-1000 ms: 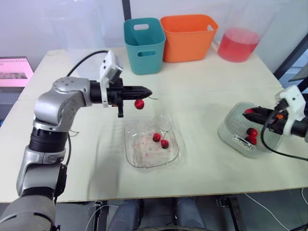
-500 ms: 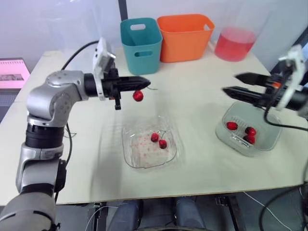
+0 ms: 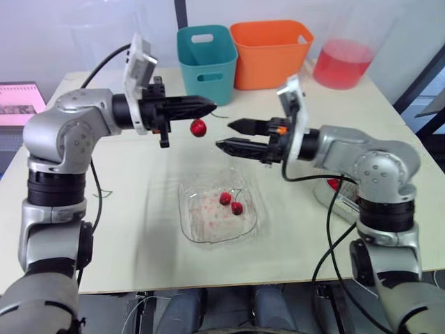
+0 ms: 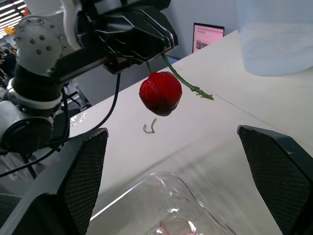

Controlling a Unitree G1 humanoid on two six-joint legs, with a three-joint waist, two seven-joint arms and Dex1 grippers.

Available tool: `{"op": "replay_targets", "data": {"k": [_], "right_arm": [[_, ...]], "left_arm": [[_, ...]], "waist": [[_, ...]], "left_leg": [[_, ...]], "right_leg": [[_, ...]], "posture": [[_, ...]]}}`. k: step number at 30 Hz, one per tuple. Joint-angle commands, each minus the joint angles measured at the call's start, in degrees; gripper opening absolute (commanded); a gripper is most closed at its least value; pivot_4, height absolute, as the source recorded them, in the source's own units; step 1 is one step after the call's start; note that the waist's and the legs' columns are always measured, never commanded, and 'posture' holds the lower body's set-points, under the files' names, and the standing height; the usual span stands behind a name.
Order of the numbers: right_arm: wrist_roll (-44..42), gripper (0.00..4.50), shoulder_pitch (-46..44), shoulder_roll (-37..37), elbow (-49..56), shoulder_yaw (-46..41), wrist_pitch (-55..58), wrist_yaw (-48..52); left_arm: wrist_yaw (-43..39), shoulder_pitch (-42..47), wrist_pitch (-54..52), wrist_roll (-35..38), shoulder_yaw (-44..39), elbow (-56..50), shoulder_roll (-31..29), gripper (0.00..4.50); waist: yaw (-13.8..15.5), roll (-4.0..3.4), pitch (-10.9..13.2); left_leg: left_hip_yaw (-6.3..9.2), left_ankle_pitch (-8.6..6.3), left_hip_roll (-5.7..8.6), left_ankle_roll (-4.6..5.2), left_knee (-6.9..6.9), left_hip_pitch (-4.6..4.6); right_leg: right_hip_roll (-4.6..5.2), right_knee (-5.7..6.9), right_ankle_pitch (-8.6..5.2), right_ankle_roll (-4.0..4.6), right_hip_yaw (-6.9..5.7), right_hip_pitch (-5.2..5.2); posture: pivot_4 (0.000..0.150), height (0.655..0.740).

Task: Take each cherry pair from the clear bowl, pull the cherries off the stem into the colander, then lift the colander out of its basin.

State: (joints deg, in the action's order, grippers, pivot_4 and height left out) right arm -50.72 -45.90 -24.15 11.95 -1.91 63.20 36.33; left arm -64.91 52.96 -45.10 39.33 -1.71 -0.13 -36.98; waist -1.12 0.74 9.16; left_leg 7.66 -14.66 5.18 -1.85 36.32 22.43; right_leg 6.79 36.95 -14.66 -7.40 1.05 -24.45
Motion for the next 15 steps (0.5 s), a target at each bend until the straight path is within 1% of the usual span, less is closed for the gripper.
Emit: {"op": "replay_targets", "data": {"k": [1, 7, 15], "right_arm": [[0.23, 4.48, -2.2, 2.78, 0.18, 0.63, -1.56, -1.26], [0.36, 4.48, -4.06, 7.12, -1.52, 0.84, -1.52, -3.42], [0.68, 4.48, -3.84, 9.73, -0.79, 1.49, -1.63, -4.7]], "left_arm": [[0.47, 0.86, -0.65, 1.59, -1.41, -2.44, -0.02, 0.0], [0.87, 0.7, -1.09, 1.95, -1.4, -2.92, 0.09, 0.0], [1.24, 0.63, -0.87, 2.08, -1.03, -2.88, 0.25, 0.0]], "waist": [[-0.05, -0.01, 0.0], [-0.21, -0.02, -0.01], [-0.29, -0.02, -0.01]], "left_leg": [[0.0, 0.0, 0.0, 0.0, 0.0, 0.0], [0.01, 0.0, 0.0, 0.0, -0.01, 0.0], [0.01, 0.0, 0.0, -0.01, -0.02, 0.0]], "right_leg": [[0.0, 0.0, 0.0, 0.0, 0.0, 0.0], [-0.01, 0.01, 0.0, 0.0, 0.0, -0.02], [-0.01, 0.04, 0.0, 0.0, 0.0, -0.03]], "posture": [[0.15, 0.74], [0.15, 0.74], [0.15, 0.74]]}}
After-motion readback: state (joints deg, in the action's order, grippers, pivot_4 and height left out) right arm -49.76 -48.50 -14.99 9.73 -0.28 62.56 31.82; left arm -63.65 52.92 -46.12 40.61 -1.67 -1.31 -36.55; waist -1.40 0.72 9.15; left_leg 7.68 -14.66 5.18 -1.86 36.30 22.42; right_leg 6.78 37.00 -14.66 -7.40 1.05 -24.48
